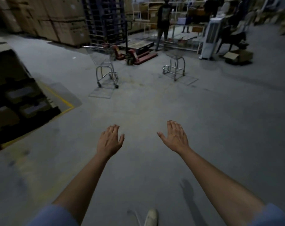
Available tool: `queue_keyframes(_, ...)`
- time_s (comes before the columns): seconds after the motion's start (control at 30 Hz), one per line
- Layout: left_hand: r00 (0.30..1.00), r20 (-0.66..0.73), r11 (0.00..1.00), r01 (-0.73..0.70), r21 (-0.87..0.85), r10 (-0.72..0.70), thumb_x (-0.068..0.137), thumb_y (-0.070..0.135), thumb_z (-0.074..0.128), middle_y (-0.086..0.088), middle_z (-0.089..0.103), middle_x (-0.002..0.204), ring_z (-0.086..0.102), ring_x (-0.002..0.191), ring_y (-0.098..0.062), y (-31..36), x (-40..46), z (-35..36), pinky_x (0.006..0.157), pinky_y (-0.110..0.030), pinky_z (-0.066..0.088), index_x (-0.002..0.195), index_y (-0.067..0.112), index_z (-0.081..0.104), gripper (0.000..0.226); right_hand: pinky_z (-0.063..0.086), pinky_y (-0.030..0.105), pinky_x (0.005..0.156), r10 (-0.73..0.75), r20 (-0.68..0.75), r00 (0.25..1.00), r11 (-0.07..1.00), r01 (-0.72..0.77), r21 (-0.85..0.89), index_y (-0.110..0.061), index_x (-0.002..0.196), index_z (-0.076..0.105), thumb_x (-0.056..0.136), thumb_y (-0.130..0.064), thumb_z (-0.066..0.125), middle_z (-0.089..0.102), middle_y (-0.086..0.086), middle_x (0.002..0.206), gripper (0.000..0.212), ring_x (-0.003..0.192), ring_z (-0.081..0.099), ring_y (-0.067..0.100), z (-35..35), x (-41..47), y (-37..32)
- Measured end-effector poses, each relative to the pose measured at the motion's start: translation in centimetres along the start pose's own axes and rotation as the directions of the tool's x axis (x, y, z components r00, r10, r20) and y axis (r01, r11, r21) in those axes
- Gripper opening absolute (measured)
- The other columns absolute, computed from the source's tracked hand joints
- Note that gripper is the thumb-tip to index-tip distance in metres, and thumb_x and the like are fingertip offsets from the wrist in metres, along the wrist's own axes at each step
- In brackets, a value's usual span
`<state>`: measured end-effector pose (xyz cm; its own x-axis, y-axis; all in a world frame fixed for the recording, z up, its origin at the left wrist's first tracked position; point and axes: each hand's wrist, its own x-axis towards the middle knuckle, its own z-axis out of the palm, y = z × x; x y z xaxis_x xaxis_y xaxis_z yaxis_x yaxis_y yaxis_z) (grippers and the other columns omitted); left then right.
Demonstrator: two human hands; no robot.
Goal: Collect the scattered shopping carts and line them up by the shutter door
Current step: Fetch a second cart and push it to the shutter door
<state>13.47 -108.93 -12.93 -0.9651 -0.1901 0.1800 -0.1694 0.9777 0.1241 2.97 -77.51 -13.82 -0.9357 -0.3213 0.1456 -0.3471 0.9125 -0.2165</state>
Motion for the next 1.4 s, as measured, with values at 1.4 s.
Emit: queue_keyframes(1.4,0.893,0.153,0.901,-0.433,0.039,0.423,0.101,0.057,0.043,-0.008,0.051,0.15,0.047,0.138,-0.028,37.8,137.2,26.4,0.108,-0.046,0.043,0.145,0.014,0.047,0.062,0.028,0.046,0.123,0.368,-0.157,0.916,0.923,-0.381,-0.057,-0.003,0.153,0.043,0.099,-0.075,0.039,0.048,0.019,0.156,0.09,0.144,0.042,0.035,0.3,119.3,57.6)
